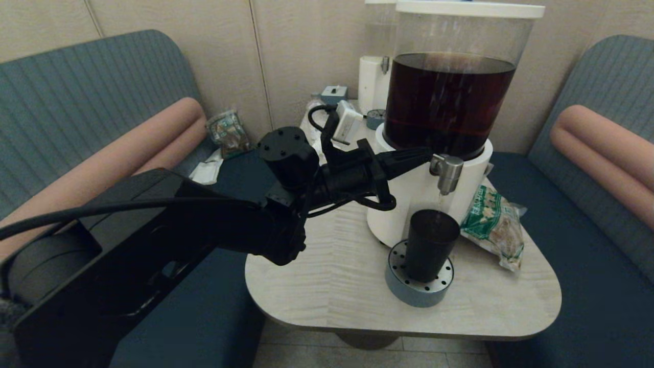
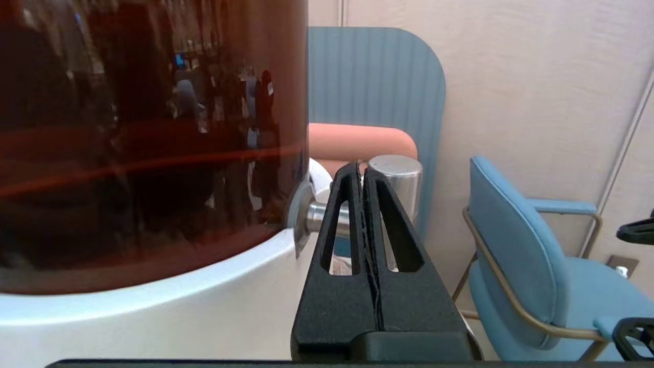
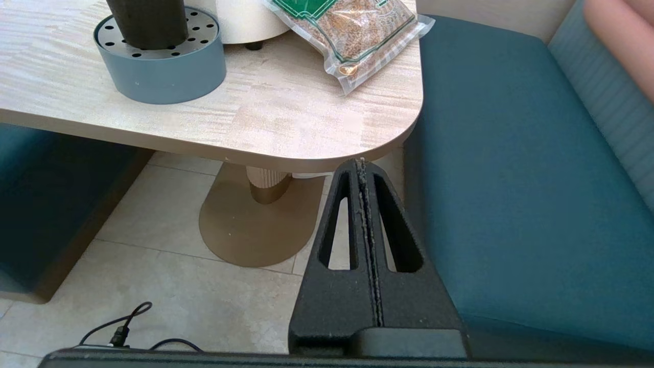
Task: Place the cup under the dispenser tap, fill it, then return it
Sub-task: Turn off the faucet
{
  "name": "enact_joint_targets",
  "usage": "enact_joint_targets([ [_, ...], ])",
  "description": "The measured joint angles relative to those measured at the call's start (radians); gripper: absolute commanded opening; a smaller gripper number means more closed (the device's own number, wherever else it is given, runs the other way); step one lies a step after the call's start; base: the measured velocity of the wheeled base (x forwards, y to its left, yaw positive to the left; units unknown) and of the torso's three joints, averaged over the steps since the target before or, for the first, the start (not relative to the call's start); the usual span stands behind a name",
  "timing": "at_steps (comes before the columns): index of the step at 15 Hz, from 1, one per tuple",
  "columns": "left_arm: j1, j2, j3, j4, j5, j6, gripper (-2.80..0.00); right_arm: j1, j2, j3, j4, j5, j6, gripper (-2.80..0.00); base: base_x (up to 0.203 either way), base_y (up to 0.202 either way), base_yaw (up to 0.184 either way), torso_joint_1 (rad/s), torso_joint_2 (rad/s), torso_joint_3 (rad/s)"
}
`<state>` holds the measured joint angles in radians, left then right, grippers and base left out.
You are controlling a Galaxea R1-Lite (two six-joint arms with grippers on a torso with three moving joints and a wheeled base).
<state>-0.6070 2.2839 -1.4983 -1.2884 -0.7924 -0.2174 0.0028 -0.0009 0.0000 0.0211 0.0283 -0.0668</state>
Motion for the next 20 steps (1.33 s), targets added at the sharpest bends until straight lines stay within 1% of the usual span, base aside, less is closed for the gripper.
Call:
enact_joint_targets([
  [4, -0.006, 0.044, -0.064, 0.010, 0.002, 0.000, -2.80, 0.000, 0.000, 0.000, 0.000, 0.000, 0.000, -2.80, 0.000, 0.000, 0.000, 0.000, 0.00, 0.000],
  [9, -0.006, 0.069, -0.127, 0.051, 0.002, 0.000, -2.80, 0.000, 0.000, 0.000, 0.000, 0.000, 0.000, -2.80, 0.000, 0.000, 0.000, 0.000, 0.00, 0.000],
  [20, -0.027, 0.109, -0.181, 0.068, 0.003, -0.002, -2.80, 0.000, 0.000, 0.000, 0.000, 0.000, 0.000, -2.80, 0.000, 0.000, 0.000, 0.000, 0.00, 0.000],
])
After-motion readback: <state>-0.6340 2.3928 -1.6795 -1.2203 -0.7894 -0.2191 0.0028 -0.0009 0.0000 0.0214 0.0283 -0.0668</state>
